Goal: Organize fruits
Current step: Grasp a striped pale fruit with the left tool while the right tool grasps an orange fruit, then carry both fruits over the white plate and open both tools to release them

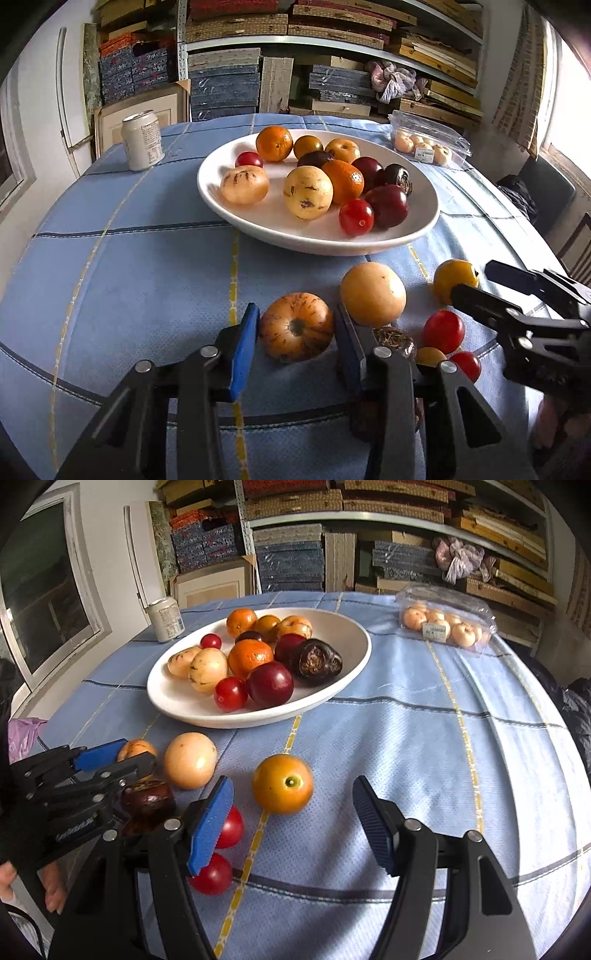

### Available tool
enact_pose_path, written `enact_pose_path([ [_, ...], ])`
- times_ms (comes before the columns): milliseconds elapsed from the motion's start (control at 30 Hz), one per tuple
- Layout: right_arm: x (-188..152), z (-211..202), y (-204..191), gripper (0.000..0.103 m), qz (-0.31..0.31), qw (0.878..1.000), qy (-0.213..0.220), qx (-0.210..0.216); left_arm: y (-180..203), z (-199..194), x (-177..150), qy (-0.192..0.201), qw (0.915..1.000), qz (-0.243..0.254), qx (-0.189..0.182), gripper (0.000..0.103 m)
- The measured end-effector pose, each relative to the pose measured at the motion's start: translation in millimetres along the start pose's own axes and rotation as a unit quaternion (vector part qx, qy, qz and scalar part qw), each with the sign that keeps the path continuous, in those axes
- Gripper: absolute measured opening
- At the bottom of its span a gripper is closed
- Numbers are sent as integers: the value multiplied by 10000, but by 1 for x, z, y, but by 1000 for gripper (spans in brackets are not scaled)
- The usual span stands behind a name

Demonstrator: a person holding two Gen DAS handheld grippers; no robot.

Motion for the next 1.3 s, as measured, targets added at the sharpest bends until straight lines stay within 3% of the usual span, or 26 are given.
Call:
enact_pose_path([
  [133, 1, 7, 1, 61, 20, 9999, -106, 62, 0, 0, -1, -3, 10000, 3, -7, 41],
  [300, 0, 15, -2, 37, -4, 9993, -288, 217, -2, 0, -2, -20, 10000, -19, -61, 41],
  [600, -4, 7, 1, 37, 85, 9993, -182, 320, 0, -13, -7, 149, 9999, 28, 10, 41],
  [733, -3, -15, 4, 37, 126, 9990, 136, 418, -7, -34, 1, 501, 9986, -105, 112, 41],
  [867, 4, -42, 13, 37, 306, 9972, 484, 488, -20, -47, 19, 612, 9976, -325, 87, 41],
  [1067, 50, -61, 18, 37, 257, 9964, 690, 412, -37, -58, 66, 730, 9960, -368, 357, 41],
  [1300, 117, -29, -1, 37, 46, 9972, 592, 464, -38, -31, 123, 698, 9960, -318, 467, 41],
])
Point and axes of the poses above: each gripper's, at about its wrist camera, not at the fingertips, and z roughly the way its jaws point, y to its right, x to its top, the point moved 9 cm from there along z, roughly the way its jaws point, and after that the axes turned 15 degrees about -y, right-handed, at the moved point
